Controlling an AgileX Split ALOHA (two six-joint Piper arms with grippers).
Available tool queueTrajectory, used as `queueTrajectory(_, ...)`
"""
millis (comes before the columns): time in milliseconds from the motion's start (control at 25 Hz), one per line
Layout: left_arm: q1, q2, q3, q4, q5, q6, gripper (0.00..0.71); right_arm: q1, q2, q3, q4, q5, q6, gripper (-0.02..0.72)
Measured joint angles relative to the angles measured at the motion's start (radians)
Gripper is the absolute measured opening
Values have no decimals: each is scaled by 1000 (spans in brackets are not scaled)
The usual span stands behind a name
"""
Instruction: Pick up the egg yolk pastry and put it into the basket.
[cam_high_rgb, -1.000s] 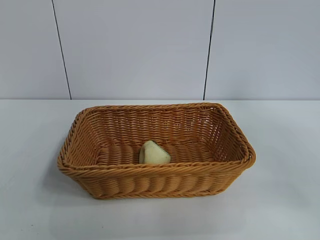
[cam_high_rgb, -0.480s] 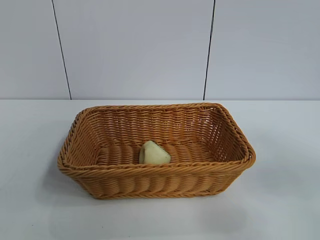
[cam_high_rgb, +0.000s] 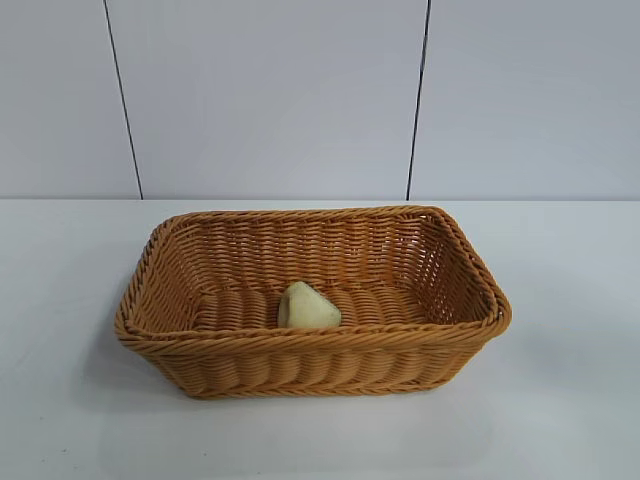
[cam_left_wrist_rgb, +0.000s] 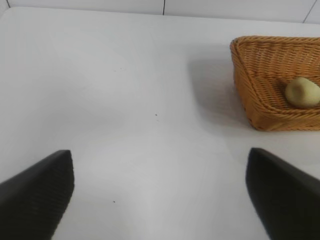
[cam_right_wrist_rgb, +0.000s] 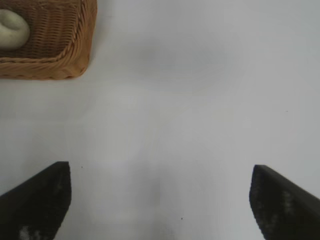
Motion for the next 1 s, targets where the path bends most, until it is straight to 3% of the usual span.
queueTrajectory(520, 0, 0, 0, 0, -1, -1, 669, -38, -324, 3, 23, 0, 0, 695)
queueTrajectory(1000, 0, 0, 0, 0, -1, -1, 669, -38, -328, 3, 26, 0, -1, 695)
